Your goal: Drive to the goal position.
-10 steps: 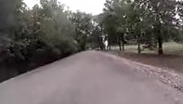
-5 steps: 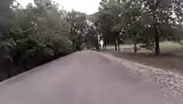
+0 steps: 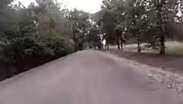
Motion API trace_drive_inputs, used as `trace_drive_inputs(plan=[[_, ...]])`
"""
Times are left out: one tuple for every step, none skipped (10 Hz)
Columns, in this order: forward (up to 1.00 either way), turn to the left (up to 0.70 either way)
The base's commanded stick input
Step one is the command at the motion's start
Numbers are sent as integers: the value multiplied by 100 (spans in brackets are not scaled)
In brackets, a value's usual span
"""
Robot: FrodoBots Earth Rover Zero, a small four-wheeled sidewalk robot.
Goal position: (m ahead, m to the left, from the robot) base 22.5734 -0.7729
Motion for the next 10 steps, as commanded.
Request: trace_drive_inputs(plan=[[100, 1], [100, 1], [100, 1], [100, 1], [100, 1], [100, -2], [100, -8], [100, -14], [100, -14], [100, -13]])
